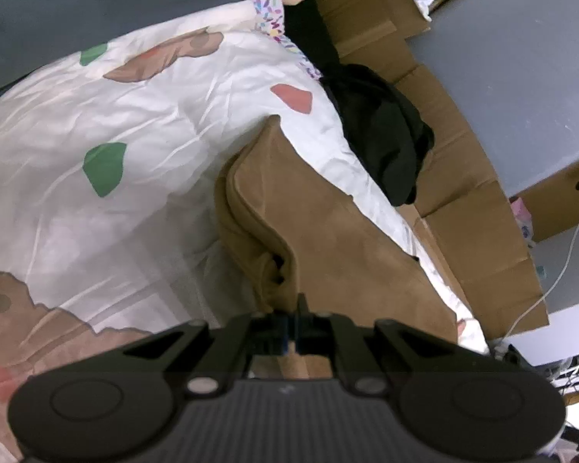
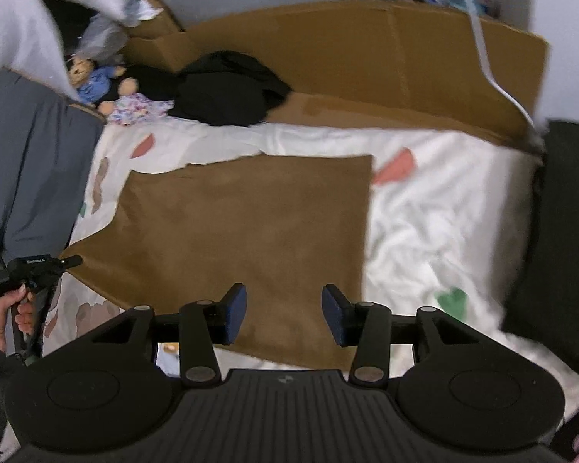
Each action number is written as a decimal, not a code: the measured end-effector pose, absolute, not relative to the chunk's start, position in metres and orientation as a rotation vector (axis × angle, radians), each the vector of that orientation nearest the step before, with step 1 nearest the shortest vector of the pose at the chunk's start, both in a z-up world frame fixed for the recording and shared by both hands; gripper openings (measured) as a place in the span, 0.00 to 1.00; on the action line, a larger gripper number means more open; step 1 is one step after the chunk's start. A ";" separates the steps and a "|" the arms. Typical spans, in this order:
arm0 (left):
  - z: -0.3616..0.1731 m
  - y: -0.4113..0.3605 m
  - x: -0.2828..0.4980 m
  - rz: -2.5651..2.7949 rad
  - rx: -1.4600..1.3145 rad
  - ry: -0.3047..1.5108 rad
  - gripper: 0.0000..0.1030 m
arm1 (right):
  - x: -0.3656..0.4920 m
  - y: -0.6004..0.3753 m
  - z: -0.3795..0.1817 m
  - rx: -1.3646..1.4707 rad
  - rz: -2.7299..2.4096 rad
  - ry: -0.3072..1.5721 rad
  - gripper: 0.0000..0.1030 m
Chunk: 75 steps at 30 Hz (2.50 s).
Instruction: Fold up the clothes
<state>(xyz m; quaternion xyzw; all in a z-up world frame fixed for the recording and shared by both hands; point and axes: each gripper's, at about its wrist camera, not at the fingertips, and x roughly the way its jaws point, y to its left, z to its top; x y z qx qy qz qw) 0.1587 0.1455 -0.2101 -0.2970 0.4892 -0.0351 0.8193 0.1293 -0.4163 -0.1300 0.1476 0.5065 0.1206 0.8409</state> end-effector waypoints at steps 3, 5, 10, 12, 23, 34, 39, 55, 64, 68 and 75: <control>-0.210 0.148 0.159 -0.070 -0.638 1.050 0.03 | 0.129 -0.389 -0.126 0.221 0.280 1.032 0.47; -0.211 0.150 0.159 -0.074 -0.645 1.054 0.03 | 0.129 -0.370 -0.126 0.219 0.285 1.005 0.47; -0.211 0.151 0.159 -0.083 -0.624 1.061 0.03 | 0.132 -0.324 -0.133 0.179 0.316 0.950 0.47; -0.211 0.151 0.159 -0.087 -0.619 1.069 0.03 | 0.134 -0.311 -0.137 0.176 0.321 0.936 0.47; -0.207 0.148 0.160 -0.122 -0.609 1.081 0.03 | 0.136 -0.191 -0.157 0.070 0.409 0.783 0.47; -0.195 0.151 0.155 -0.163 -0.595 1.082 0.03 | 0.117 -0.103 -0.165 -0.059 0.472 0.682 0.47; -0.191 0.155 0.155 -0.179 -0.621 1.076 0.03 | 0.107 -0.061 -0.164 -0.141 0.490 0.601 0.47; -0.229 0.183 0.160 -0.182 -0.683 1.106 0.01 | 0.120 0.027 -0.207 -0.379 0.406 0.638 0.46; -0.233 0.195 0.155 -0.220 -0.711 1.118 0.01 | 0.125 0.059 -0.229 -0.462 0.360 0.573 0.46; -0.230 0.195 0.153 -0.235 -0.708 1.116 0.01 | 0.138 0.066 -0.232 -0.453 0.377 0.581 0.25; -0.223 0.213 0.161 -0.226 -0.709 1.101 0.15 | 0.146 0.054 -0.229 -0.363 0.410 0.602 0.03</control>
